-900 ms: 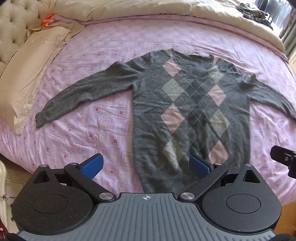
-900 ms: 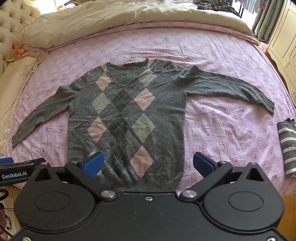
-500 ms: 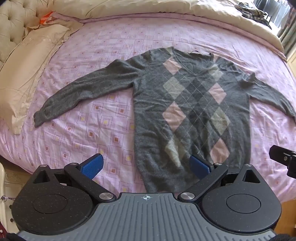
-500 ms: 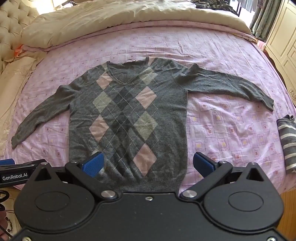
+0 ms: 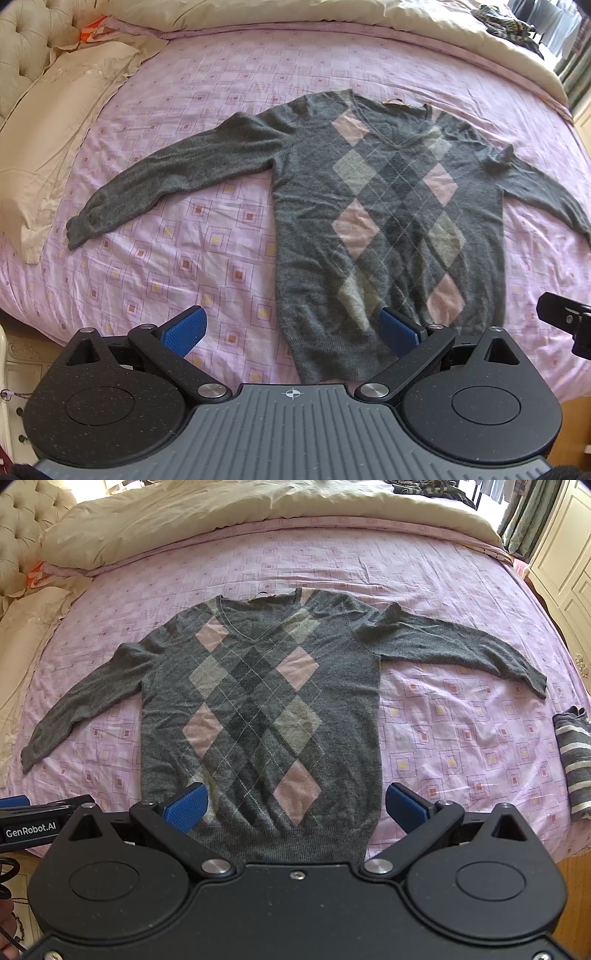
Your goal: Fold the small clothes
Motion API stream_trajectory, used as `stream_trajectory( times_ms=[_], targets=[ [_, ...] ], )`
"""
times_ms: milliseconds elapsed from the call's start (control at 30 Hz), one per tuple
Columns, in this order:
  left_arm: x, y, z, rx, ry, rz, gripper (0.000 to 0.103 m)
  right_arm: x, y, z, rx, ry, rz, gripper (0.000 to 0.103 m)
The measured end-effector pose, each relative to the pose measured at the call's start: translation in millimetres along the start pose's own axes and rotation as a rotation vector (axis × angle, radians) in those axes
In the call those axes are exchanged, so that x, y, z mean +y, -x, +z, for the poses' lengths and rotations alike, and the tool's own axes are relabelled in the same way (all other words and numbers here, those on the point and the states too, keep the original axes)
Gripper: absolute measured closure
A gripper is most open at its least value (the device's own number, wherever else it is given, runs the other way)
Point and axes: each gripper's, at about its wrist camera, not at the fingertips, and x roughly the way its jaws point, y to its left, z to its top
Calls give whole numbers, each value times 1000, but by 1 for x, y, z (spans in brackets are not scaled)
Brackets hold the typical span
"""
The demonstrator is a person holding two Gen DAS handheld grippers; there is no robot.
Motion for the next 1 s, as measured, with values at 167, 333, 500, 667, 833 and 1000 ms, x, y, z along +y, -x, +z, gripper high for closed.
stream_trajectory(
  times_ms=[167, 333, 500, 667, 833, 1000],
  targets=[
    [4, -3, 2, 4, 0, 3, 2, 5, -3, 1, 5, 7, -14, 1],
    [3, -4, 4, 0, -18, 12, 2, 9, -6, 2, 11, 9, -19, 1],
    [2, -7, 4, 3, -32, 18, 2, 10, -8, 2, 14, 14, -22, 1],
    [-1, -8, 3, 7, -44, 25, 2, 9, -10, 3, 17, 19, -25, 1],
    [-6, -8, 3, 6, -55, 31, 2, 7, -11, 7, 23, 33, -36, 1],
    [-10, -10, 3, 11, -67, 33, 2, 5, -12, 9, 31, 43, -47, 1]
  ],
)
